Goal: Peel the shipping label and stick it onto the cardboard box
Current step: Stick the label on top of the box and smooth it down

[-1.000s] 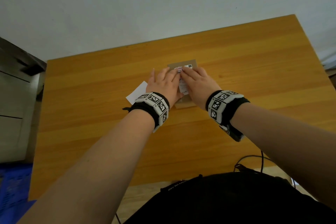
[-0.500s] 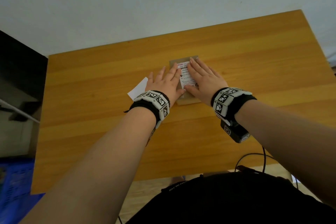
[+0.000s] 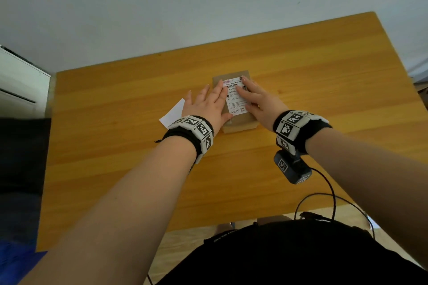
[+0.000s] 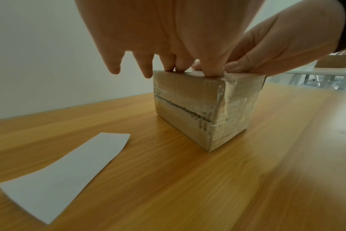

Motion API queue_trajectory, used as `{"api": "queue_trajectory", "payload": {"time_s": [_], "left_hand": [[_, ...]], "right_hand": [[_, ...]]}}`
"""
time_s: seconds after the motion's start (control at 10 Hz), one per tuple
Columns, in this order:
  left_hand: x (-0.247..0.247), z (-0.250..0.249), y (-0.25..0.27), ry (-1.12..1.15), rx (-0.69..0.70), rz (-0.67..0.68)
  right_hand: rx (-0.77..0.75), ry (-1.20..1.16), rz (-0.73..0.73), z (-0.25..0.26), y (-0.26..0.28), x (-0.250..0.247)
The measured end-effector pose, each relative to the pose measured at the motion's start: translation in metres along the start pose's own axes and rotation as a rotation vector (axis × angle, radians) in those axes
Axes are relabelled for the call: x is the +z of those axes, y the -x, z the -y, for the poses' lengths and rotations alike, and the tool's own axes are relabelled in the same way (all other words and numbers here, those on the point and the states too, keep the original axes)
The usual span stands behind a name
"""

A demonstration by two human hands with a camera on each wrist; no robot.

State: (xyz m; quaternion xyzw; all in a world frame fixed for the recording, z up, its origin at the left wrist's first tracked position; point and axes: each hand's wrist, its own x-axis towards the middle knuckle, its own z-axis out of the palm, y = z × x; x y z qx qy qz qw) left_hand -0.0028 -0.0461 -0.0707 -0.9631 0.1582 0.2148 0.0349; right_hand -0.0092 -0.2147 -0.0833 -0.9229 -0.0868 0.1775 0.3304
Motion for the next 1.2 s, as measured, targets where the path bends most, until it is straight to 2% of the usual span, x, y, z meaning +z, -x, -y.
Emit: {"api": "queue_trajectory", "payload": {"time_s": [0.2, 0.6, 1.0, 1.2], "left_hand": [[0.005, -0.002, 0.004, -0.061, 0.017, -0.062], [0.012, 0.005, 0.035, -0.106, 0.173, -0.067], [-0.004, 0.000, 0.033, 0.046, 0.149, -0.063], [-0.014, 0.013, 0.033, 0.110, 0.164, -0.177]], "right_hand": [[0.023, 0.081, 0.007, 0.001, 0.003, 0.009], [0.082, 0.192, 0.010, 0.007, 0.000, 0.011], [0.160, 0.240, -0.101, 0.031, 0.000, 0.000], [0.240, 0.209, -0.171, 0.052, 0.006, -0.009]]}}
